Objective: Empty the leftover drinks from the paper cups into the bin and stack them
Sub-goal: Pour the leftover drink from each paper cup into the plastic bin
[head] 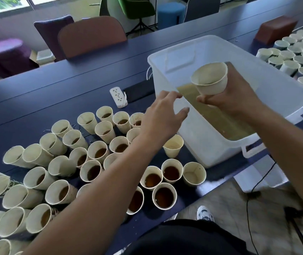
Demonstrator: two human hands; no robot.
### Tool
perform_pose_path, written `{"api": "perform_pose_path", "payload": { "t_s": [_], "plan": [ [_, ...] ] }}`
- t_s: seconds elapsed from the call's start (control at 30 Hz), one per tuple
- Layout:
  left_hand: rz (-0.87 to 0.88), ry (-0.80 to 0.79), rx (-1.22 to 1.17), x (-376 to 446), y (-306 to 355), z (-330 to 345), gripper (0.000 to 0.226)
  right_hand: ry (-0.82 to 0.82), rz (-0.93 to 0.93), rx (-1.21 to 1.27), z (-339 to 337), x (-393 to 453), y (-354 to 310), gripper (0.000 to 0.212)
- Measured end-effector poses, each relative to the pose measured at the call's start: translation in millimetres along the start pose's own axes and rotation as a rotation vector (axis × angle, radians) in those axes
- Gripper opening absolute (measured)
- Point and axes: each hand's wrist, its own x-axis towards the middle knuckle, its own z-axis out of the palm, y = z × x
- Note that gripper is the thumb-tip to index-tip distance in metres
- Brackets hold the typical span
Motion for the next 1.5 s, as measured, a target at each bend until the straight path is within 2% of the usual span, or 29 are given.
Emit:
{"api": "perform_pose_path", "payload": {
  "t_s": [0.2, 0.33, 0.7, 1.13, 1.5],
  "plan": [
    [-0.033, -0.093, 0.1, 9, 4, 14, 0.072, -0.061, 0.102, -0.143, -1, 13, 43, 0.074],
    [-0.057, -0.186, 0.157, 9, 2, 21, 0.081, -0.078, 0.143, -0.164, 5, 12, 56, 0.07],
    [-0.057, -0.246, 0.218, 13, -3, 22, 0.082, -0.098, 0.175, -0.183, 14, 12, 53, 0.064],
    [-0.059, -0.251, 0.205, 19, -4, 20, 0.083, -0.124, 0.02, -0.655, 18, 12, 54, 0.063],
    [-0.061, -0.237, 0.187, 20, -4, 19, 0.083, -0.113, -0.09, -0.753, 21, 12, 61, 0.054]
  ]
}}
